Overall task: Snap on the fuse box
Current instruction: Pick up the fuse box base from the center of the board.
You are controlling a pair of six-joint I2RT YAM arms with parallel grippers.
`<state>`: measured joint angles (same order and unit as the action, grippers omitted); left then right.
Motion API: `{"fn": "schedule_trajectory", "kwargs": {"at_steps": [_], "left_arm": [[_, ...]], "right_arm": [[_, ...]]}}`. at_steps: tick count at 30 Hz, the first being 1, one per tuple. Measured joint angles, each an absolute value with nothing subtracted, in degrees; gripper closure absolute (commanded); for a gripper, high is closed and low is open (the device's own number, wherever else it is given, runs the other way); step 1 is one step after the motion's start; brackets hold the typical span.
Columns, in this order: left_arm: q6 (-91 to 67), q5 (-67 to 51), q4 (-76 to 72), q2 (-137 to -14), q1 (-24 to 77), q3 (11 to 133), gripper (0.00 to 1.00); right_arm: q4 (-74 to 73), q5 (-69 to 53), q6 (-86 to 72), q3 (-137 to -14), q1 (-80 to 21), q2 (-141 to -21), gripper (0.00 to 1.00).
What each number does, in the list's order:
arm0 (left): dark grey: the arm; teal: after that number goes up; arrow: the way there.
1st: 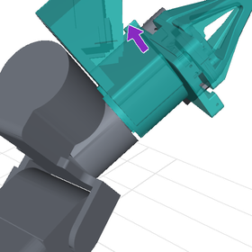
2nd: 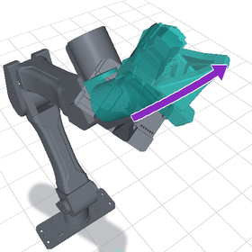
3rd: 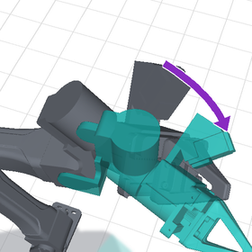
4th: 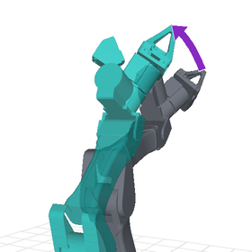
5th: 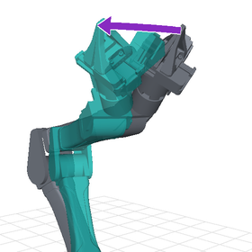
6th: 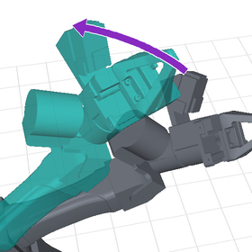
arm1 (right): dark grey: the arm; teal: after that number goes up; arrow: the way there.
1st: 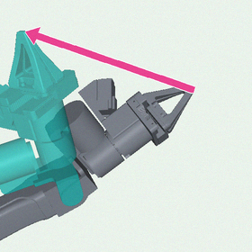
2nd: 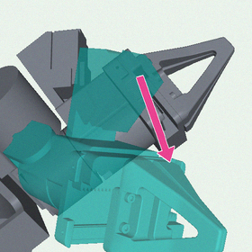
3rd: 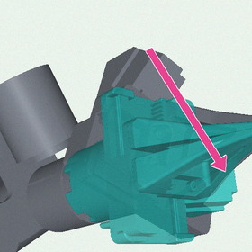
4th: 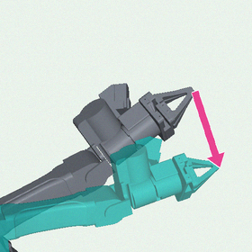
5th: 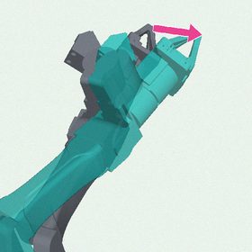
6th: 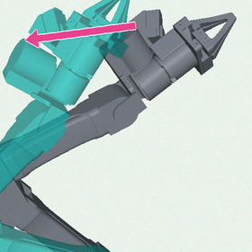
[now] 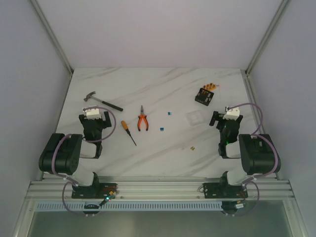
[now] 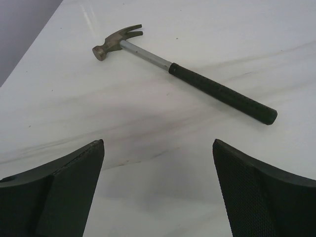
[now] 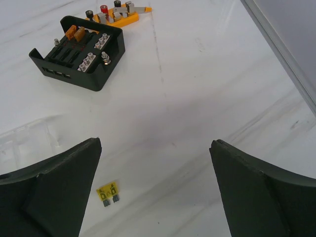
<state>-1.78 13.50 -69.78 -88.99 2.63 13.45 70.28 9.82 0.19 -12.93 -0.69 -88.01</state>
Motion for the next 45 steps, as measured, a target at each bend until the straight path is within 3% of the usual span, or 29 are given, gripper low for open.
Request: {"fn": "schedule_trajectory", "kwargs": {"at_steps": [16, 28, 38, 45], "left_arm": [[-1.85, 13.76, -68.82, -88.58, 2.63, 13.63, 0.0], [-13.26, 25.47, -40.58, -72.38, 2.61, 29.67, 0.0], [-25.02, 14.02, -22.76, -70.46, 2.59, 35.29, 0.0], [-28.67, 3.11, -20.05, -72.16, 2.59, 35.48, 0.0]], "right_arm": [[66.87, 9.56, 0.19, -14.02, -0.69, -86.8, 0.0], [35.16, 8.67, -3.55, -40.77, -0.69, -84.62, 0.0], [16.16, 9.06, -14.28, -65.21, -0.69, -104.33, 0.18], [7.4, 9.06, -18.65, -75.92, -0.69, -114.87, 0.42]]}}
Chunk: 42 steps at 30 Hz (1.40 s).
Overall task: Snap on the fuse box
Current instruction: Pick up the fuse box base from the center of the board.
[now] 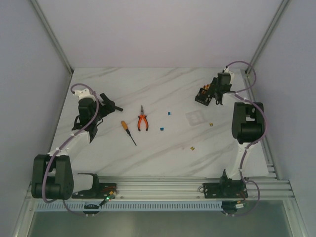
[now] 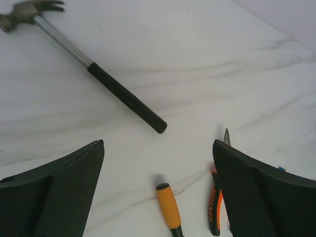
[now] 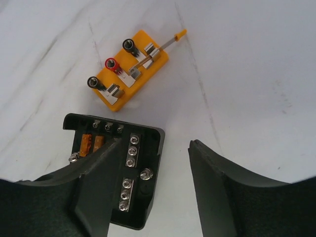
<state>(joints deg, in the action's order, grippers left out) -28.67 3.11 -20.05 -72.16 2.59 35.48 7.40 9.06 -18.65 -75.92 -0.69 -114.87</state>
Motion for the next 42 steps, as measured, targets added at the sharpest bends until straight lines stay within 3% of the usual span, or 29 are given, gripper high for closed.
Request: {"fn": "schedule_trajectory", "kwargs": {"at_steps": [6, 16, 24, 32, 42], "left_arm": [[-29.76, -2.04, -19.4, -74.59, 2.63, 36.03, 0.0], [-30.44, -5.69, -19.2, -75.61, 2.81, 36.84, 0.0], [-31.2, -6.92, -19.2, -75.92, 3.68, 37.12, 0.0], [-32.1, -7.94, -19.2, -76.07, 5.98, 37.12, 0.0], [-34.06, -9.28, -18.74, -73.8, 12.4, 35.4, 0.0]], "right_arm": [[4.29, 9.28, -20.1, -77.1, -0.69, -116.31, 0.61], [3.73, 9.87, -20.58, -78.46, -0.69, -118.32, 0.73], [2.35, 9.32, -20.05, -81.25, -0.69, -120.75, 1.0], [-0.93, 8.23, -16.75, -79.75, -1.8, -117.47, 1.0], [-3.84, 8.12, -12.49, -66.63, -15.27, -96.05, 1.0]]}}
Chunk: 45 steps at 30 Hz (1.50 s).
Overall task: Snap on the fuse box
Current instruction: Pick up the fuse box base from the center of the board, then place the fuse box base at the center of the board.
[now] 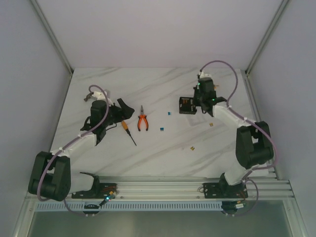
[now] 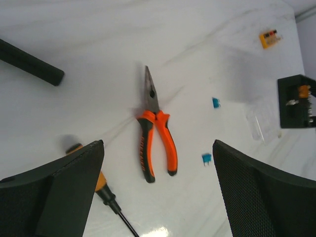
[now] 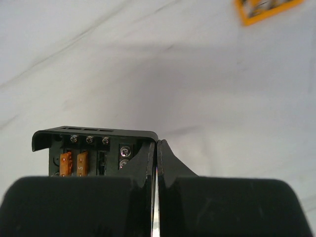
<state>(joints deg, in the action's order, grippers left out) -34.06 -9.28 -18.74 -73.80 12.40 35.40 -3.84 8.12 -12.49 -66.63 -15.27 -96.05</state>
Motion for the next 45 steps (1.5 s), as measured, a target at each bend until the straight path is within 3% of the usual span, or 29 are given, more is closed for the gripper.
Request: {"fn": "schedule_trajectory", "kwargs": {"at_steps": [9, 23, 36, 45], "left_arm": [[-36.01, -11.81, -17.69, -69.25, 17.21, 30.28, 0.0], [-38.96, -12.45, -15.07, -60.31, 22.76, 21.21, 0.0], [-39.22, -12.45, -12.97, -57.8, 23.03, 20.21, 0.0], [-39.2, -12.43, -12.53, -57.8, 23.05, 20.21, 0.0]], "right_arm": [[-6.07, 6.74, -10.66, -54.94, -32.18, -88.71, 1.0], [-0.12, 13.58, -21.19, -47.64, -50.54, -91.24, 1.0], [-1.63, 16.75, -29.02, -48.29, -54.98, -92.49, 0.6], [-12.84, 20.4, -30.26, -50.19, -54.43, -85.03, 0.51]]}}
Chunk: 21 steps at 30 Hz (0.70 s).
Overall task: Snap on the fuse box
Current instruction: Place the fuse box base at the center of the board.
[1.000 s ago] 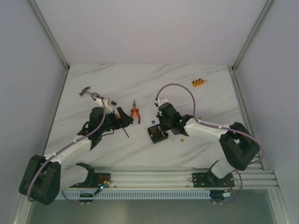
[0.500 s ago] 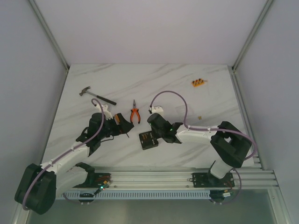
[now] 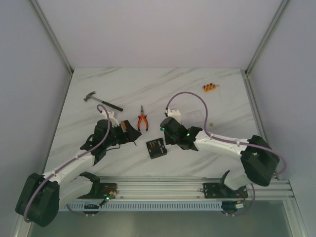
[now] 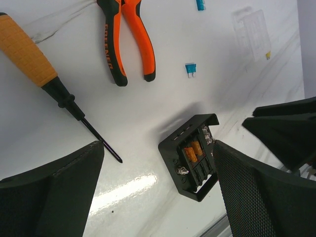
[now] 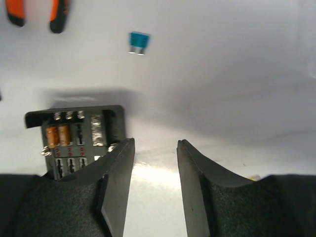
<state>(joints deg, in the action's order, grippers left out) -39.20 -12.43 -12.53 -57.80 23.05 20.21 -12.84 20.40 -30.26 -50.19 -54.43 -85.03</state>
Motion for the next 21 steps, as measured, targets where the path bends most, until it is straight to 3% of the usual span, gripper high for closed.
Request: {"fn": "schedule_trajectory", "kwargs": {"at_steps": [8, 21], "left_arm": [[-39.22, -12.45, -12.29, -58.54, 23.07, 20.21, 0.0], [-39.38, -13.1, -12.14, -59.48, 23.07, 20.29, 0.0]], "right_arm": [[-24.67, 26.09, -42.28, -49.93, -51.16, -81.84, 0.43], [-32.08, 28.14, -60.31, -42.85, -47.79, -80.01, 0.47]]}}
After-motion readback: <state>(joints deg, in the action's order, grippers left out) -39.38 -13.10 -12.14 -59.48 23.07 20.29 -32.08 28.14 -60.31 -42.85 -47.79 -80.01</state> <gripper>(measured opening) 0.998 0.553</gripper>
